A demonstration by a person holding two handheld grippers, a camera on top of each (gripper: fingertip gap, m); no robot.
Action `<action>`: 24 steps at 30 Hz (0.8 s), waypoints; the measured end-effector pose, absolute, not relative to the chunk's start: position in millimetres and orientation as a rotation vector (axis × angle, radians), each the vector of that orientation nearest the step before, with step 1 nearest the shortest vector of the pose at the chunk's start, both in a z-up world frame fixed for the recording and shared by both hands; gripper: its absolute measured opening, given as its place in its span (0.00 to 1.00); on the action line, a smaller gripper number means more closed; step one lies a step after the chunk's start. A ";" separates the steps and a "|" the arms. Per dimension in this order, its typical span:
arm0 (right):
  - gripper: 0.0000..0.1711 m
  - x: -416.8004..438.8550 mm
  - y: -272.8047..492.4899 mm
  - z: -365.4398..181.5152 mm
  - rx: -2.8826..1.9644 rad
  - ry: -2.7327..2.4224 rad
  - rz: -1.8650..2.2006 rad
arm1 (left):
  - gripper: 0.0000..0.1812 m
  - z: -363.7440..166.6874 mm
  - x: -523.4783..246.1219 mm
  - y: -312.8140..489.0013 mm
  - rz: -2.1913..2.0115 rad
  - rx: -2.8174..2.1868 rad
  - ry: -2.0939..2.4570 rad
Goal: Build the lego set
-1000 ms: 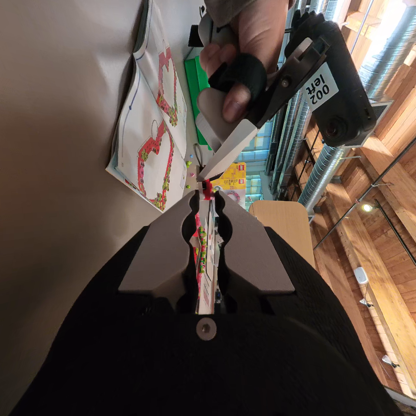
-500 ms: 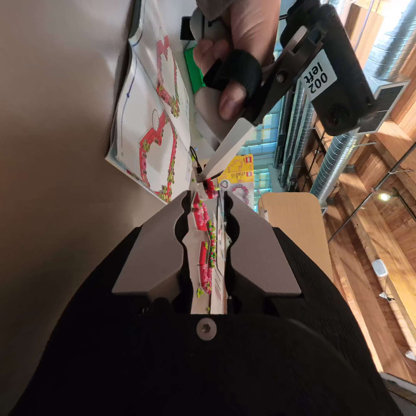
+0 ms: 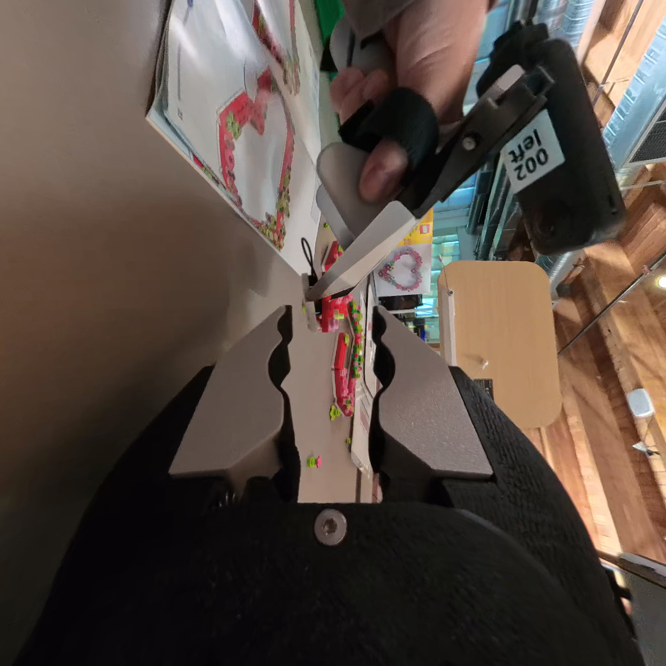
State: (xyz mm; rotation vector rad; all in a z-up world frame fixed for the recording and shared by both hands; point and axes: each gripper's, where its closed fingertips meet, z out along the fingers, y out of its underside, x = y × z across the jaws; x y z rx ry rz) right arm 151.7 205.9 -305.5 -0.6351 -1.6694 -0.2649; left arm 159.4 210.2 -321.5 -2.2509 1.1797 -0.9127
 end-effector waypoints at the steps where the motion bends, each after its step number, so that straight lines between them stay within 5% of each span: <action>1: 0.22 152.7 208.0 -307.6 -0.635 -1.679 -0.289 | 0.09 -321.5 161.3 209.6 -0.924 -2.253 1.191; 4: 0.10 153.8 209.0 -310.5 -0.640 -1.698 -0.296 | 0.09 -319.6 164.5 208.5 -0.954 -2.259 1.203; 10: 0.09 152.8 210.3 -309.8 -0.664 -1.699 -0.290 | 0.09 -318.1 163.4 209.2 -0.923 -2.226 1.219; 16: 0.09 154.2 213.9 -303.9 -0.765 -1.656 -0.178 | 0.50 -306.0 152.6 208.2 -0.615 -1.885 1.361; 20: 0.09 154.6 214.8 -302.0 -0.844 -1.633 -0.059 | 0.42 -302.2 147.1 215.3 -0.192 -1.536 1.473; 24: 0.09 154.9 213.8 -301.8 -0.886 -1.630 0.016 | 0.23 -301.5 153.0 213.3 0.015 -1.280 1.543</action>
